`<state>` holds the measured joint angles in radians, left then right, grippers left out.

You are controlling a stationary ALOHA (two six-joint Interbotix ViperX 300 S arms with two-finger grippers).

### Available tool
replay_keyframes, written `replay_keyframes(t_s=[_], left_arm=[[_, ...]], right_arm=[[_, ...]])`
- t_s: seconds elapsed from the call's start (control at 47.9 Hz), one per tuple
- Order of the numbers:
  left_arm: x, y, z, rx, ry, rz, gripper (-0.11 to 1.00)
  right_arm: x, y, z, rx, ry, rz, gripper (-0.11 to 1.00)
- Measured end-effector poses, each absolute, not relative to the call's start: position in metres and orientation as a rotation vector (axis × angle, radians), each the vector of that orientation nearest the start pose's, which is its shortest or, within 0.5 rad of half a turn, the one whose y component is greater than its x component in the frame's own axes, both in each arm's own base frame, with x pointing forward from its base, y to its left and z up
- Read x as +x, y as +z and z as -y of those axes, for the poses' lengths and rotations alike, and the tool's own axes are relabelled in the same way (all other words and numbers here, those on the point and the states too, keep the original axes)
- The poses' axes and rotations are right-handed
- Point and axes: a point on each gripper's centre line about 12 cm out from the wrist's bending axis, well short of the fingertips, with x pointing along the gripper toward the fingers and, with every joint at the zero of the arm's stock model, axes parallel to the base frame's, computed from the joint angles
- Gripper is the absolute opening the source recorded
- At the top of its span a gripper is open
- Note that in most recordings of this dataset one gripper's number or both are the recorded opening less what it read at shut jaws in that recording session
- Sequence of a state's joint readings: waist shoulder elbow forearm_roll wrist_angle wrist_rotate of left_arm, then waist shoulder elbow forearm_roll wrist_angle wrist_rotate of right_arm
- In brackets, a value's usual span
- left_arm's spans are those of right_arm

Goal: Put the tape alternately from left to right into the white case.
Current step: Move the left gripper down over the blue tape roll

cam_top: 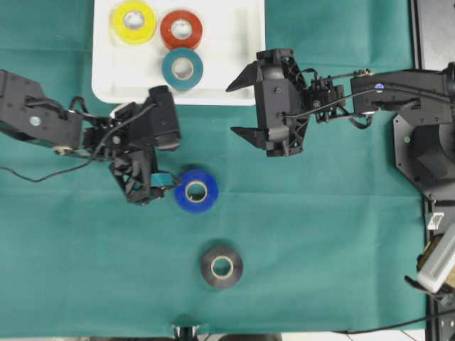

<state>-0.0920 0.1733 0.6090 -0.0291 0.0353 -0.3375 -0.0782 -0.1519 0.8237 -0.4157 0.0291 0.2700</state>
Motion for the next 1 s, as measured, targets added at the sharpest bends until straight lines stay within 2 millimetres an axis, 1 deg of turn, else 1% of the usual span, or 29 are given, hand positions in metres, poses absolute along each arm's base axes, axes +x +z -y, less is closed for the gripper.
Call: replay_keyframes(t_s=[0.083,0.188,0.334,0.501,0.626,0.855,1.001], left_arm=[[0.409,0.109,0.038,-0.317,0.073,-0.851,0.95],[0.417,0.107,0.039,-0.319,0.076,-0.864,0.95],[0.424,0.103,0.039,-0.332,0.09,-0.892,0.95],[0.427,0.097,0.039,-0.362,0.116,-0.934,0.95],[0.429,0.097,0.038,-0.395,0.135,-0.934,0.95],[0.434,0.094,0.038,-0.396,0.137,-0.94,0.95],[0.437,0.093,0.038,-0.394,0.137,-0.94,0.92]], right_arm=[[0.337,0.169,0.028,-0.116,-0.033,-0.702,0.82],[0.336,0.167,0.027,-0.115,-0.027,-0.697,0.82],[0.335,0.166,0.026,-0.112,-0.022,-0.688,0.82],[0.335,0.166,0.025,-0.111,-0.018,-0.681,0.82],[0.335,0.166,0.025,-0.11,-0.017,-0.677,0.82],[0.335,0.166,0.026,-0.111,-0.017,-0.675,0.82],[0.335,0.166,0.025,-0.11,-0.016,-0.675,0.82]])
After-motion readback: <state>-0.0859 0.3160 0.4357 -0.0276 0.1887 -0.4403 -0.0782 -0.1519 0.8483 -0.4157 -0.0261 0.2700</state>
